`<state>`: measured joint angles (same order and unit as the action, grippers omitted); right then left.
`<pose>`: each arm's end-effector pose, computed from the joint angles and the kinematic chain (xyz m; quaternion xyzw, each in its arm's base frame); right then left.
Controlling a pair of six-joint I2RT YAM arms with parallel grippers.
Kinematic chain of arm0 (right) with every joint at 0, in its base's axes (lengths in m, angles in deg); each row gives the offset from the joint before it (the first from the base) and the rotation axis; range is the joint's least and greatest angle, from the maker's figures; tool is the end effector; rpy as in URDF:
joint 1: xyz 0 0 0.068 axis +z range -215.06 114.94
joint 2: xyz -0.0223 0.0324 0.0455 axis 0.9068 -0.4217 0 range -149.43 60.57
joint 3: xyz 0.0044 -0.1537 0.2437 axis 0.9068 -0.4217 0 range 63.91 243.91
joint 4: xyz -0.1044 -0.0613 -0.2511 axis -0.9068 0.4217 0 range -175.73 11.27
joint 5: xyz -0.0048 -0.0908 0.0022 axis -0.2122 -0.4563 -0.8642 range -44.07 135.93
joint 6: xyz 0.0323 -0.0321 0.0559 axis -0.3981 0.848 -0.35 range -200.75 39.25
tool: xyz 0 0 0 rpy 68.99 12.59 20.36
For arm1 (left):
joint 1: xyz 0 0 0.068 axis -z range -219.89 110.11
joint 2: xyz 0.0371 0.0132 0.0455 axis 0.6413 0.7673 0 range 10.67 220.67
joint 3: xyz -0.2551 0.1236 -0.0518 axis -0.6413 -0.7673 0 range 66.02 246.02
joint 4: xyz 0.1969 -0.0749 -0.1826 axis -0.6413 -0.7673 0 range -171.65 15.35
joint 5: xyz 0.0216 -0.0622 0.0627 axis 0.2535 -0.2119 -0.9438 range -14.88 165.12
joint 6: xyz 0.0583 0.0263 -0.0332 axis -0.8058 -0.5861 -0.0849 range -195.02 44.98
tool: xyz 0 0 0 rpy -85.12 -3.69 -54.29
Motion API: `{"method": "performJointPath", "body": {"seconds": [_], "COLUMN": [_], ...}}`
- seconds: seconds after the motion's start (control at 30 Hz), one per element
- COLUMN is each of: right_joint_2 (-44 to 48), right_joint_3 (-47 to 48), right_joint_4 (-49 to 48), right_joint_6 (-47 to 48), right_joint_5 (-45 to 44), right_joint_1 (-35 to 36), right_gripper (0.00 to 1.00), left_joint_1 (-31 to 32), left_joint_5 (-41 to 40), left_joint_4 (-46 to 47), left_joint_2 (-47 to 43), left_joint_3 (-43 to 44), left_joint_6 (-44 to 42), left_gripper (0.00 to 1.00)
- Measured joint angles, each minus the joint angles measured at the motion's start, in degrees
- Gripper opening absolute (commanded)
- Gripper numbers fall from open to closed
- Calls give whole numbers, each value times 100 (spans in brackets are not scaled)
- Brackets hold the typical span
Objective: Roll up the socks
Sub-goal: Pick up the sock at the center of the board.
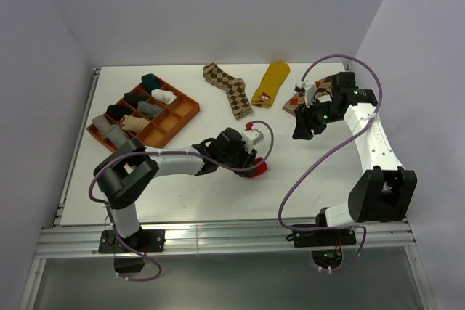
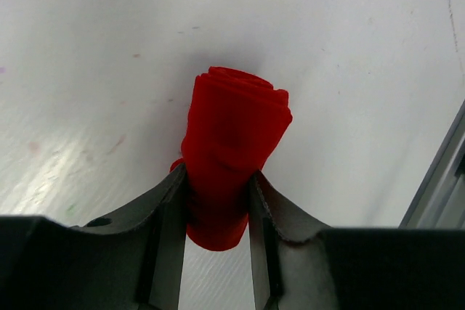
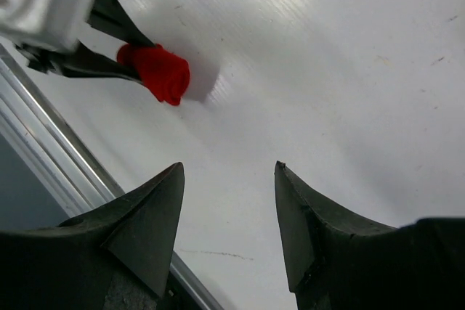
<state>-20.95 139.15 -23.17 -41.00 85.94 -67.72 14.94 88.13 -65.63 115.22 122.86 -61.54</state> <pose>0.2917 0.0248 0.3095 -0.3533 0.8558 0.2511 0.2825 0.2281 -0.3469 0.1473 0.3622 0.8206 -0.3260 0.2986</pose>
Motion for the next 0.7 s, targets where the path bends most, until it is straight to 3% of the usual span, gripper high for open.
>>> {"method": "performJointPath", "body": {"seconds": [0.23,0.4,0.7], "right_joint_2": [68,221,188], "right_joint_3": [-74,-186,-358], "right_joint_4": [-170,-354,-654], "right_joint_6": [-247,-332,-391], "right_joint_5": [-83,-190,-339], "right_joint_1": [-223,-264,-275], "right_gripper": [61,61,61], "left_joint_1": [-621,-1069,-1818], "left_joint_5": [48,-433,-3469], "left_joint_4": [-24,-109,-1565], "left_joint_2": [-903,-1847,-3644], "left_joint_3": [-256,-549,-710], "left_joint_6": [402,748,1816], "left_gripper": [0,0,0]}}
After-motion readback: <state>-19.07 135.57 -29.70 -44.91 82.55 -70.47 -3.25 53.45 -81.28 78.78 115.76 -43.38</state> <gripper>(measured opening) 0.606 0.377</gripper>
